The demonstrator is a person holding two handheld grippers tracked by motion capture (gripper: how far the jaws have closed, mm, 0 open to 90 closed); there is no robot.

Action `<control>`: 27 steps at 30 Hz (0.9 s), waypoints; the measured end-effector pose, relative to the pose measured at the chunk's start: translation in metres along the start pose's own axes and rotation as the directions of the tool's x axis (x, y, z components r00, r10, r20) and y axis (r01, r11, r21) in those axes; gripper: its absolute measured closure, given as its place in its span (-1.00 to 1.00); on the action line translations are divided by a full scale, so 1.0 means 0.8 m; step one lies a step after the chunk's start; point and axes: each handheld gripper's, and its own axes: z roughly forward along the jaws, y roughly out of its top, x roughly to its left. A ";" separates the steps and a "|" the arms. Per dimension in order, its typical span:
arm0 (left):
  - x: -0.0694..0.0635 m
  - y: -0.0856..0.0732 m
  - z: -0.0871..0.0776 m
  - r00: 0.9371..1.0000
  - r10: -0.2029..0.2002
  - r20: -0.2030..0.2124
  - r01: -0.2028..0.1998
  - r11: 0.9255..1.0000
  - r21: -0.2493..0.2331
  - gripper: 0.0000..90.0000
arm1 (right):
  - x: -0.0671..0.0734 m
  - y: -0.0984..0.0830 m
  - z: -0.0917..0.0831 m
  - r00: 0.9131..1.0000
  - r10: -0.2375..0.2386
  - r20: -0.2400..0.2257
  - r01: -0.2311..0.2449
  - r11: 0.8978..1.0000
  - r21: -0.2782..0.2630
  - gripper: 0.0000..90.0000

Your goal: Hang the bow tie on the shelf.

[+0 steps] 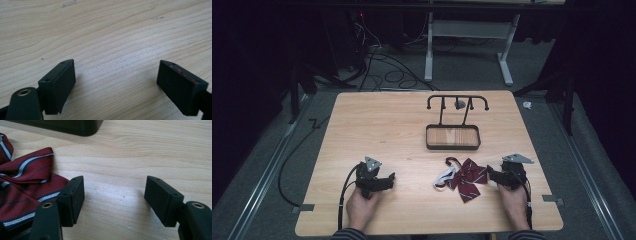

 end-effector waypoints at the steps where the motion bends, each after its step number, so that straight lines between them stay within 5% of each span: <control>1: 0.000 0.000 0.000 1.000 0.000 0.000 0.000 1.000 0.000 -0.65 | 0.000 0.000 0.000 1.000 0.000 0.001 0.000 1.000 0.000 -0.23; 16: 0.000 0.000 0.000 1.000 -0.001 -0.001 0.001 1.000 0.000 -0.65 | -0.006 0.004 0.000 1.000 0.025 0.007 -0.025 1.000 0.002 -0.02; 18: 0.000 0.000 0.000 1.000 -0.001 -0.001 0.001 1.000 0.000 -0.65 | -0.008 0.005 -0.002 0.999 0.046 -0.017 -0.046 0.999 0.012 0.13; 27: 0.000 0.000 0.000 1.000 -0.001 -0.001 0.001 1.000 0.000 -0.65 | -0.004 0.005 -0.010 0.997 0.037 -0.067 -0.036 0.999 0.010 0.26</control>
